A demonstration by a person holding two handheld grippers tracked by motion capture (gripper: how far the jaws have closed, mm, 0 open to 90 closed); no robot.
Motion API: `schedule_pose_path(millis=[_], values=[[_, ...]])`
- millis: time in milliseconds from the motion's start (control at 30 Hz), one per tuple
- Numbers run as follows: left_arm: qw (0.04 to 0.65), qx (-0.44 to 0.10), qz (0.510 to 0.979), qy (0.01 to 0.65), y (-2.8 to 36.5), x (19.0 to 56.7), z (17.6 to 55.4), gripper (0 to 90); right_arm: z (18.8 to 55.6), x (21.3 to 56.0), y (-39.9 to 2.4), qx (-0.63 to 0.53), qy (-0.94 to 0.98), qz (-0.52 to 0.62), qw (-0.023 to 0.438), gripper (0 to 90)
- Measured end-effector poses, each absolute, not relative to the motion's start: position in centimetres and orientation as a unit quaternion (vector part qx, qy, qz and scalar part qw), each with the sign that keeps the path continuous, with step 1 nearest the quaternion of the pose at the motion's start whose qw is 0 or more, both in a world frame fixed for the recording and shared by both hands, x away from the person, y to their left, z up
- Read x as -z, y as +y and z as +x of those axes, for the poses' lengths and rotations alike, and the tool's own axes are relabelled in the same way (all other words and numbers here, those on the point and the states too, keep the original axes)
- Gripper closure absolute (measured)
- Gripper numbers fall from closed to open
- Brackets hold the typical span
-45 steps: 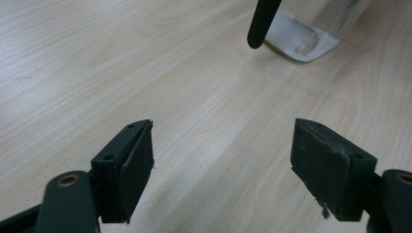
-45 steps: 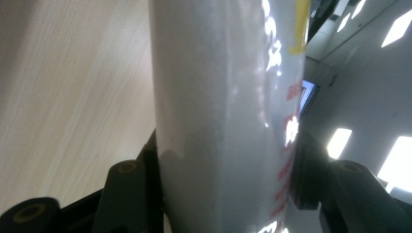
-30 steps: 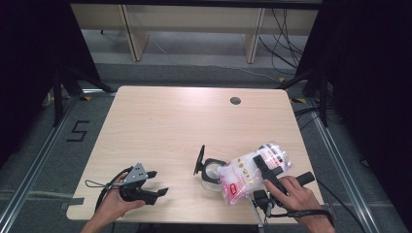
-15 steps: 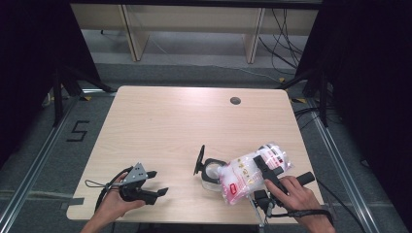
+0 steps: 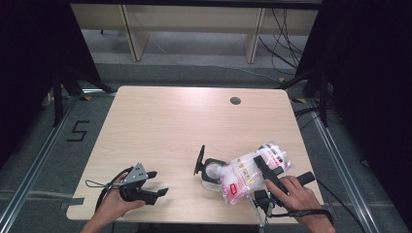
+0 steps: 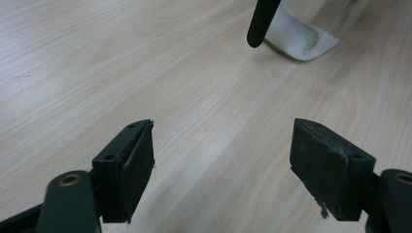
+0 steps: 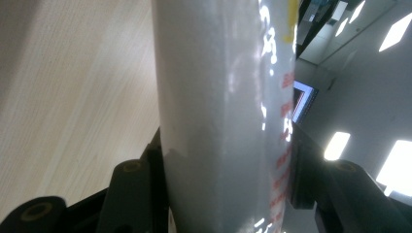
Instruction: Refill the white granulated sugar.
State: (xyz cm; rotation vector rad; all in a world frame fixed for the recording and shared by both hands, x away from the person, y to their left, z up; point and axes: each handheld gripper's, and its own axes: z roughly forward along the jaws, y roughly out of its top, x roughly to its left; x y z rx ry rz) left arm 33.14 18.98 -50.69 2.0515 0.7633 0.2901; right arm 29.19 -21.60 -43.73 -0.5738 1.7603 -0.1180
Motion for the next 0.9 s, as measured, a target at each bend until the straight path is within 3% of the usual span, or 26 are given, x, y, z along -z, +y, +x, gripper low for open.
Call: schedule_pose_path(millis=[900], values=[[0.451,-0.116,0.829,0.309,18.99,50.65,33.12,24.2,29.17,44.27,-21.98,0.033,0.77,-0.219,0.599,51.7]])
